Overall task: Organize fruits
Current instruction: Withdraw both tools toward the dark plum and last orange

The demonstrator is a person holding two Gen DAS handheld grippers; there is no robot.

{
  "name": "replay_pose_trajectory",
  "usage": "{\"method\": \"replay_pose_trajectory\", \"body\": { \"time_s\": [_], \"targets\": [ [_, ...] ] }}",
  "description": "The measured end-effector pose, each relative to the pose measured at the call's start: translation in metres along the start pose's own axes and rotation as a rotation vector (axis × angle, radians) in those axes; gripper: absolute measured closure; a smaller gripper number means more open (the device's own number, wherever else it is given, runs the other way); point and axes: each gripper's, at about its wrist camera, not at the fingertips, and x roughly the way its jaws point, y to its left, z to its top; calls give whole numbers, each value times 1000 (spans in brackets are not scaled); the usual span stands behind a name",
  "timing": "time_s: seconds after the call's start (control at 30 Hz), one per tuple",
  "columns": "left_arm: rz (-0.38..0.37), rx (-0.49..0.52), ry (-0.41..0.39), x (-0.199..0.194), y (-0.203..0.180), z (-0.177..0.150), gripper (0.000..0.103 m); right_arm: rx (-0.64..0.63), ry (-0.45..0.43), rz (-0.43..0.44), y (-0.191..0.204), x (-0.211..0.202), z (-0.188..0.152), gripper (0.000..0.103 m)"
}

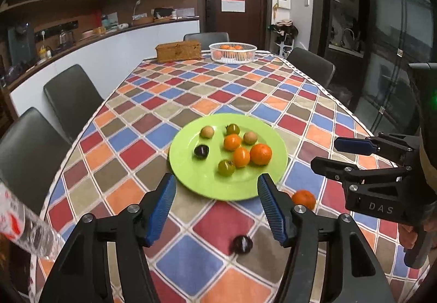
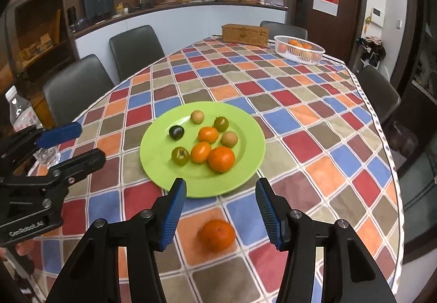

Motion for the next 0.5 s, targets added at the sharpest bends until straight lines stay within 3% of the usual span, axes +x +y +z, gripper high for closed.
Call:
{"method": "replay_pose_trajectory", "body": {
  "time_s": [0.5],
  "targets": [
    [-8, -29, 116, 12, -9, -54, 42, 52, 93, 9, -1, 13, -51, 49]
  ]
}}
